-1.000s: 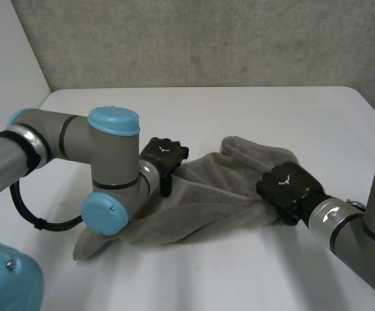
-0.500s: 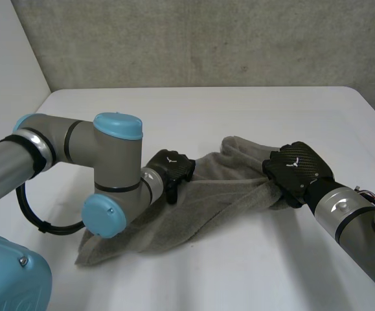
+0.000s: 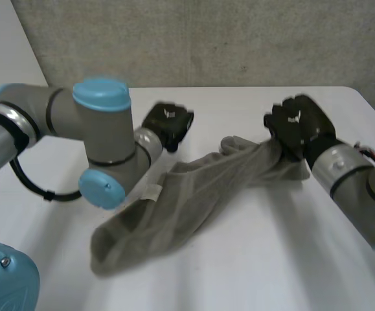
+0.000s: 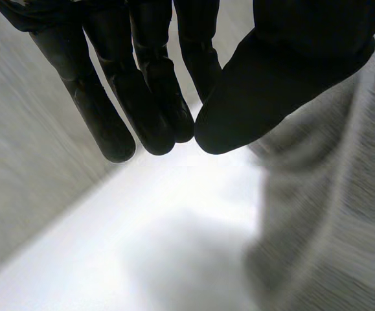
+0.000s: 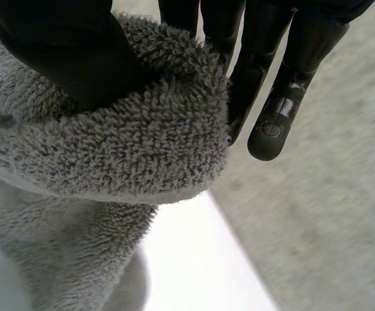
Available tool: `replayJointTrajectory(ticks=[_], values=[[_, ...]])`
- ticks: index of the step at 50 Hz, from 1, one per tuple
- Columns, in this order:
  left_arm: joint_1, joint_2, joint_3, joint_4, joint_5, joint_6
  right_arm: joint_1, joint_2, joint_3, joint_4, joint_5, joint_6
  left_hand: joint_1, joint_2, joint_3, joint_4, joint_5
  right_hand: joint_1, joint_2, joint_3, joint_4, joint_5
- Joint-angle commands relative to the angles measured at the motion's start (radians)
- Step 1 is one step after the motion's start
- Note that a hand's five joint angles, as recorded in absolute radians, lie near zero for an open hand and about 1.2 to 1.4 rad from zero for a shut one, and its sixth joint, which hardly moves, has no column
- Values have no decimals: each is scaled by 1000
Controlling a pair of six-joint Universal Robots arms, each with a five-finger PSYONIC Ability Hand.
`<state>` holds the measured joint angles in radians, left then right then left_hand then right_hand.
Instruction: Fold the towel.
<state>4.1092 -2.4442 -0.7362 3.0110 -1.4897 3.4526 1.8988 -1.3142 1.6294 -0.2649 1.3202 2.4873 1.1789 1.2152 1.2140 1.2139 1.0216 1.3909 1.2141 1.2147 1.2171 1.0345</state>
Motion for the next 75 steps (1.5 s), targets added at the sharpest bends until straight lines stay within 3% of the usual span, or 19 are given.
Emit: replayJointTrajectory(ticks=[1,2,3,9,17,28,31,32,33,35,47,52,54,59,63,65,66,68,75], values=[[-12,8,-18,-24,6,-10,2,30,-54,-14,25,1,-405,-441,-440,-440,-422,5,182,182,179,187],[-15,13,-60,-53,8,-10,3,26,-36,-8,24,1,-870,-906,-905,-905,-887,5,182,182,179,187],[-15,11,-93,-78,9,-13,3,24,-16,-5,21,1,-950,-986,-985,-985,-967,5,182,182,179,187],[-24,-10,-137,-81,16,-62,5,-54,49,-4,4,1,-948,-984,-983,-983,-965,5,182,182,179,187],[-29,-75,-80,-49,60,-254,5,-170,122,-4,-24,-1,-918,-955,-953,-953,-936,5,182,182,179,187],[-41,-125,-55,-46,128,-308,-9,-218,152,-5,-38,-4,-704,-740,-739,-739,-721,5,182,182,179,187],[-46,-128,-54,-46,128,-313,-9,-217,152,-7,-38,-5,-366,-403,-402,-401,-384,5,182,182,179,187],[-46,-127,-51,-41,123,-313,-7,-215,150,-10,-38,-5,-143,-179,-178,-178,-160,5,182,182,179,187],[-46,-127,-51,-41,123,-313,-7,-214,148,-13,-38,-7,-140,-177,-176,-175,-158,5,182,182,179,187],[-46,-116,-46,-15,114,-309,-7,-206,144,-14,-38,-10,216,179,181,181,198,5,182,182,179,187],[8,62,54,152,-89,-285,-9,-66,-31,-48,-19,-10,217,181,182,182,200,5,182,182,179,187],[39,172,124,201,-90,-259,0,-43,-137,-249,20,28,217,181,182,182,200,5,182,182,179,187],[48,250,127,221,-93,-250,5,-42,-143,-466,37,77,217,181,182,182,200,5,182,182,179,187],[56,326,45,200,-95,-247,5,-42,-137,-585,31,143,217,181,182,182,200,5,182,182,179,187],[92,378,-109,160,-89,-247,-7,-43,-123,-511,-10,211,217,181,182,182,200,5,182,182,179,187],[109,425,-281,126,-81,-247,-4,-28,-100,-319,-114,240,217,181,182,182,200,5,182,182,179,187],[109,425,-282,126,-81,-247,-4,-28,-100,-318,-115,240,217,181,182,182,200,5,182,182,179,187],[114,438,-371,121,-75,-247,-9,-1,-74,-144,-194,219,217,181,182,182,200,5,182,182,179,187],[118,432,-708,138,-5,-224,-10,82,-14,125,-248,50,217,181,182,182,200,5,182,182,179,187]])
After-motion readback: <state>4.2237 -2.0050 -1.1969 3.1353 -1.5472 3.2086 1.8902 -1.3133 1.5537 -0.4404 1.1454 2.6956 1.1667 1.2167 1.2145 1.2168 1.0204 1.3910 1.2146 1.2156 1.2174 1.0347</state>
